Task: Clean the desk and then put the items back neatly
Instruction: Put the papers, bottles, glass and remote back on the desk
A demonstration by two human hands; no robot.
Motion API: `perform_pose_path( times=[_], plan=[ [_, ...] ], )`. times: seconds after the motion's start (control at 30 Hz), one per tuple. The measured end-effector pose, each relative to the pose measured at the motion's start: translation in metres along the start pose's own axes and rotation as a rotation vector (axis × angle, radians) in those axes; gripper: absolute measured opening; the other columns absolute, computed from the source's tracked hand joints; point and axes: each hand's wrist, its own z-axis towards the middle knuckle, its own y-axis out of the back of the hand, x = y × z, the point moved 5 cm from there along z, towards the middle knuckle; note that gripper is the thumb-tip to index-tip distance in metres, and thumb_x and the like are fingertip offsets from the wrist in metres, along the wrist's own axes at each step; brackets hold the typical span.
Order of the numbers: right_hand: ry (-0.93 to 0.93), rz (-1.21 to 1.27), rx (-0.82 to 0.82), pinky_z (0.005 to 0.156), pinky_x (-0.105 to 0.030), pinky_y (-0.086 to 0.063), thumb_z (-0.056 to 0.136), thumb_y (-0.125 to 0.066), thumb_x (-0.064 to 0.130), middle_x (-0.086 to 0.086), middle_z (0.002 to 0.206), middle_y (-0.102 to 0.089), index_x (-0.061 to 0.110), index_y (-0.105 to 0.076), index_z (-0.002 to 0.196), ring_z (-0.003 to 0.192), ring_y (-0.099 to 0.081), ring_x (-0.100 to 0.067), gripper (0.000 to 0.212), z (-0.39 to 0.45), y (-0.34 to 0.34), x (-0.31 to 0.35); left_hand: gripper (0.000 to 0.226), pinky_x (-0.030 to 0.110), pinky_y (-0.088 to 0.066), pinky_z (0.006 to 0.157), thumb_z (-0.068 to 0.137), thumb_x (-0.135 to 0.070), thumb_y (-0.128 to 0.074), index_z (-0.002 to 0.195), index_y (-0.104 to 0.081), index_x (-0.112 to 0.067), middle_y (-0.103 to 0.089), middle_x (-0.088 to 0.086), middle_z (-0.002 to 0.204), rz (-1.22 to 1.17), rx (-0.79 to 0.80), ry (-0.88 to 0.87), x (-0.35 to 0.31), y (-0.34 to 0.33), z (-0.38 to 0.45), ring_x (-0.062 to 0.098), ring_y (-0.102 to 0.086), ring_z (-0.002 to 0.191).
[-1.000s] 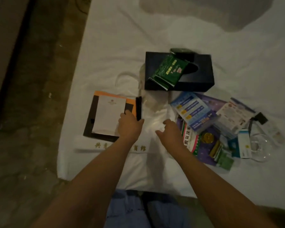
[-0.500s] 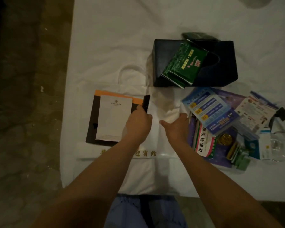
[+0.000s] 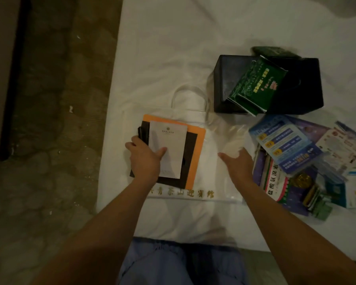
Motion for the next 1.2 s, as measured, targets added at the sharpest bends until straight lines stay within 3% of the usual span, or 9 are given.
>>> perform_pose_path(
  times=[0.1,0.2,0.33,0.47,0.7,0.8,0.9,1.07,1.2],
  plan=[
    [0.027,0.017,-0.031,0.088,-0.024,-0.040,0.084,-0.070,0.018,-0.011,0.126,-0.056,0.006,-0.047,0.132,0.114,-0.053,-0.024,0.054,-0.007,-0.004,-0.001,0.068,0.037,-0.042,0.071,0.079,-0.037,-0.073,0.124,-0.037,-0.002,-0.042,0.016,0.127,0.057,0.012,0.025,0.003,-0.001,-0.002,0.035,-0.055,0.108],
    [0.042,0.070,-0.067,0.100,-0.034,-0.043,0.085,-0.068,0.018,-0.012,0.131,-0.055,0.008,-0.042,0.138,0.119,-0.052,-0.027,0.060,-0.012,-0.005,-0.001,0.069,0.032,-0.037,0.068,0.079,-0.038,-0.073,0.126,-0.036,-0.003,-0.038,0.015,0.129,0.116,-0.033,0.013,-0.001,0.002,-0.005,0.033,-0.056,0.104],
    [0.073,0.107,-0.080,0.091,-0.026,-0.041,0.088,-0.065,0.016,-0.005,0.122,-0.059,0.011,-0.049,0.131,0.111,-0.053,-0.019,0.047,-0.016,-0.003,-0.001,0.076,0.036,-0.042,0.074,0.075,-0.044,-0.075,0.125,-0.037,-0.001,-0.041,0.017,0.129,0.145,-0.008,0.047,0.004,0.003,-0.002,0.034,-0.054,0.108],
    [0.088,0.150,-0.055,0.083,-0.029,-0.043,0.088,-0.063,0.013,0.006,0.099,-0.057,0.017,-0.056,0.120,0.096,-0.055,-0.016,0.033,-0.018,-0.005,-0.001,0.070,0.039,-0.047,0.078,0.072,-0.044,-0.078,0.118,-0.047,-0.002,-0.055,0.016,0.119,0.063,0.091,0.040,0.014,-0.005,0.001,0.033,-0.057,0.105],
    [0.067,0.194,-0.038,0.083,-0.034,-0.049,0.088,-0.059,0.007,-0.002,0.098,-0.061,0.008,-0.060,0.115,0.093,-0.058,-0.021,0.027,-0.029,0.003,0.002,0.047,0.043,-0.054,0.085,0.076,-0.027,-0.078,0.113,-0.061,-0.004,-0.066,0.014,0.113,-0.239,0.282,0.083,0.020,0.000,-0.003,0.031,-0.063,0.096],
    [0.056,0.210,-0.061,0.083,-0.035,-0.049,0.089,-0.058,0.005,-0.010,0.105,-0.063,0.005,-0.060,0.117,0.097,-0.059,-0.024,0.029,-0.044,0.020,0.002,0.039,0.030,-0.051,0.070,0.081,-0.013,-0.072,0.116,-0.059,-0.003,-0.063,0.009,0.107,-0.366,0.417,0.051,0.010,0.016,-0.016,0.023,-0.059,0.085],
    [0.077,0.227,-0.059,0.072,-0.025,-0.042,0.090,-0.056,0.001,-0.006,0.102,-0.057,0.002,-0.057,0.122,0.095,-0.057,-0.024,0.031,-0.065,0.043,0.012,0.040,0.030,-0.049,0.076,0.083,-0.010,-0.069,0.120,-0.057,-0.001,-0.061,0.011,0.111,-0.390,0.500,-0.016,-0.007,0.042,-0.036,0.021,-0.057,0.087],
    [0.090,0.282,-0.114,0.080,-0.028,-0.040,0.090,-0.056,0.001,-0.014,0.118,-0.058,-0.002,-0.052,0.126,0.109,-0.055,-0.029,0.036,-0.107,0.096,0.033,0.037,0.025,-0.046,0.063,0.083,-0.014,-0.069,0.117,-0.057,-0.004,-0.060,0.005,0.101,-0.355,0.562,-0.146,-0.049,0.091,-0.071,0.017,-0.057,0.080],
    [0.097,0.352,-0.217,0.077,-0.031,-0.043,0.088,-0.057,0.002,-0.012,0.103,-0.062,0.000,-0.060,0.113,0.100,-0.059,-0.030,0.026,-0.144,0.162,0.043,0.031,0.025,-0.045,0.059,0.082,-0.013,-0.070,0.110,-0.059,-0.006,-0.063,0.009,0.100,-0.334,0.616,-0.252,-0.094,0.118,-0.110,0.020,-0.058,0.078]
  ],
)
